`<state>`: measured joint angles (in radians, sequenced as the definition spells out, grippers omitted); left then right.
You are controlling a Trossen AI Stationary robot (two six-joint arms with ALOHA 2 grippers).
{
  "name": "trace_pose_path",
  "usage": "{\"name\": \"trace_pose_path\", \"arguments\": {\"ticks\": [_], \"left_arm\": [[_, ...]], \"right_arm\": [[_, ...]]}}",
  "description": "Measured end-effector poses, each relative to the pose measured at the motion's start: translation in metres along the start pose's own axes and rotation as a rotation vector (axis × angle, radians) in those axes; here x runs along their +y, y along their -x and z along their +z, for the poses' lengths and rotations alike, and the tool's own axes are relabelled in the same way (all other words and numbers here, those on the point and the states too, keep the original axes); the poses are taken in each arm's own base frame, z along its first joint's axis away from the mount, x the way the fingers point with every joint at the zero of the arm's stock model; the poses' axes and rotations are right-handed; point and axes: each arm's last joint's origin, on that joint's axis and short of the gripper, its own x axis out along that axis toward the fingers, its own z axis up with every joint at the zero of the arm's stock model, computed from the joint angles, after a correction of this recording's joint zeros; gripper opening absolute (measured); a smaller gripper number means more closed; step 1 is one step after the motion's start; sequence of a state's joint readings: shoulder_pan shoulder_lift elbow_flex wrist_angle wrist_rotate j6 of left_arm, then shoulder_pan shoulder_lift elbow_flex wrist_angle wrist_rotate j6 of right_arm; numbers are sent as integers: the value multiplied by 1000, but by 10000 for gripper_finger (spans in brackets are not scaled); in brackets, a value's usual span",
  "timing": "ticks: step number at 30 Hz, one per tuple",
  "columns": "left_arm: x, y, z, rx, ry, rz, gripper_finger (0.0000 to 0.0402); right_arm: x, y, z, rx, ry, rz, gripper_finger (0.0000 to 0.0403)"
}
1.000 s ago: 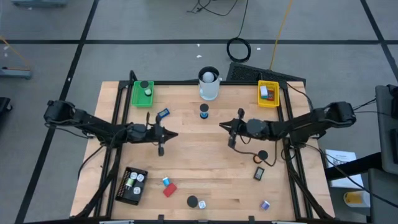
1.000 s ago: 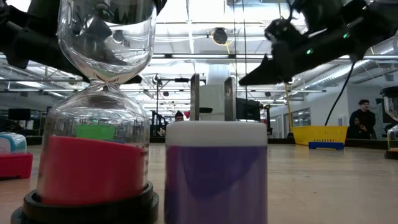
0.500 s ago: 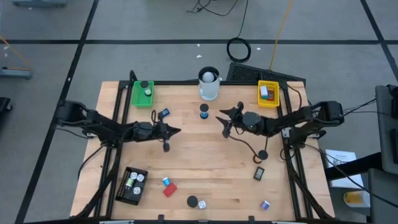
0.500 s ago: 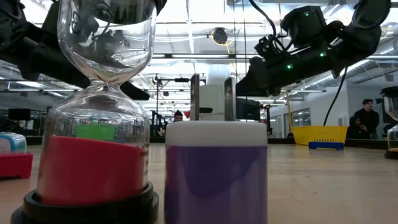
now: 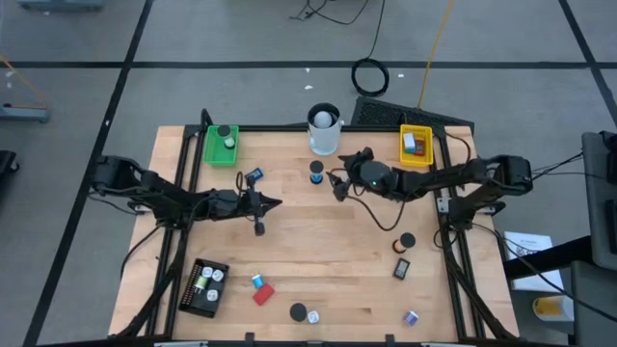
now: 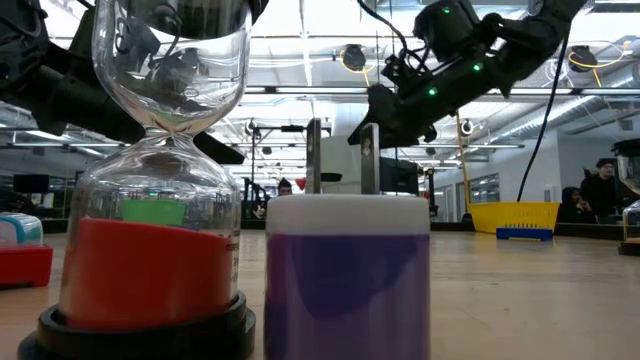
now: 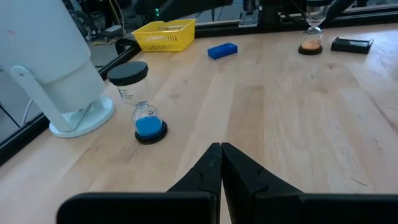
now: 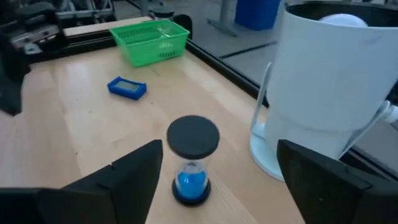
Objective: Pick & Place Office items
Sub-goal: Put the blue hourglass timer into the green bin
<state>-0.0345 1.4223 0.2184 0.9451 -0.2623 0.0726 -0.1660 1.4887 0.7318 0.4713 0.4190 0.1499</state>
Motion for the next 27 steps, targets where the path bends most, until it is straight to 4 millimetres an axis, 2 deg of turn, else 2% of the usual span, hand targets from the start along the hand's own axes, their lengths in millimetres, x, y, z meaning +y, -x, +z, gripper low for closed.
{"name": "trace_pose_path", "arguments": {"ticks": [5,11,18,27], "left_arm": [[0,0,0,0,-1,1,17],[0,0,0,0,-1,1,17],[0,0,0,0,-1,1,17],[0,0,-1,7,0,-1,17]], "right_arm": [[-4,-5,10,86,-43,-36,334],[-8,-8,17,84,-73,-52,343],[-3,-22,7,82,-56,6,343],[1,-54,-8,74,13,10,343]]}}
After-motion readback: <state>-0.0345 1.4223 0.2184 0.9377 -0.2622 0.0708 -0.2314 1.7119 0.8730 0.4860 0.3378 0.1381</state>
